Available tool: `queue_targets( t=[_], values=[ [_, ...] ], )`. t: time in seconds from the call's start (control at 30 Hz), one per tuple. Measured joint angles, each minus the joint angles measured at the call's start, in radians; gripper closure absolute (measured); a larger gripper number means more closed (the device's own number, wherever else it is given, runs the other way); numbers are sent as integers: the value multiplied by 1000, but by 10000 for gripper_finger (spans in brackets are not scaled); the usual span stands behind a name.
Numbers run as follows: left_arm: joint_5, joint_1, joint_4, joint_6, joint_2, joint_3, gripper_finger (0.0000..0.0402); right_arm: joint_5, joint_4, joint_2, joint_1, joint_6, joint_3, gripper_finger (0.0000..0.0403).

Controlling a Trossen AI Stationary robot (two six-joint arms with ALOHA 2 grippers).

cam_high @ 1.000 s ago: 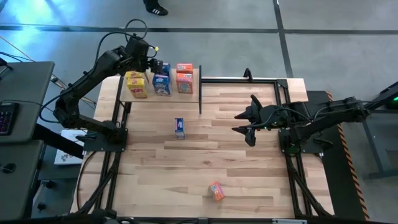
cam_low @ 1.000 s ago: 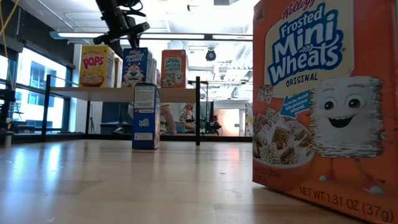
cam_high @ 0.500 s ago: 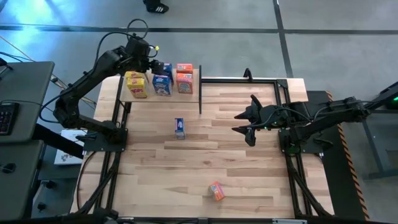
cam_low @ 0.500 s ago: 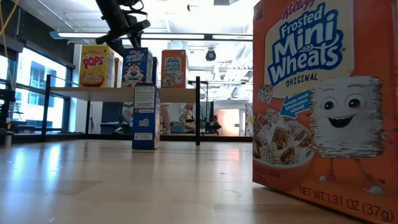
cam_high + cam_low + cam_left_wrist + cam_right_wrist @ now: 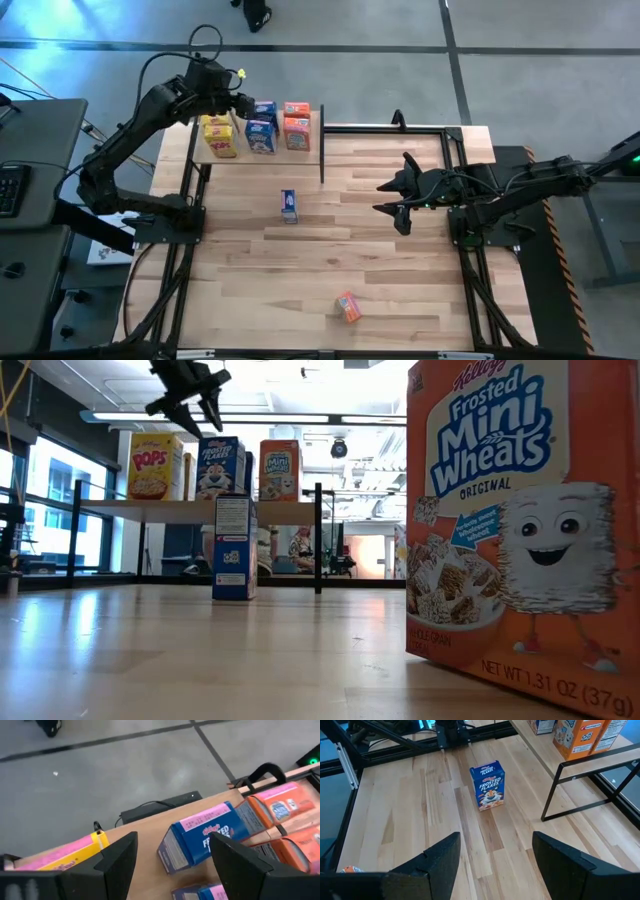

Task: Stack cereal on shelf
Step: Put the orange cereal box on the shelf aligned with the other orange cereal boxes

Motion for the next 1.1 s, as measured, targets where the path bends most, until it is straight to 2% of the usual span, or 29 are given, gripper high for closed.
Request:
queue_targets(
  t=[0.13, 0.37, 0.63, 0.9, 1.1],
  values=[
    [9, -3, -1, 17, -39, 0, 163, 0, 3, 0, 0, 8, 0, 162],
    [110, -59, -3, 85, -112, 0, 163, 0, 7, 0, 0, 8, 0, 162],
    [121, -194, -24, 85, -180, 0, 163, -96, 73, 0, 0, 35, 0, 162],
    [122, -340, -84, 49, -222, 0, 163, -112, 130, 1, 0, 95, 0, 162],
    [121, -436, -126, 5, -240, 0, 163, -172, 206, 1, 0, 141, 0, 162]
  ],
)
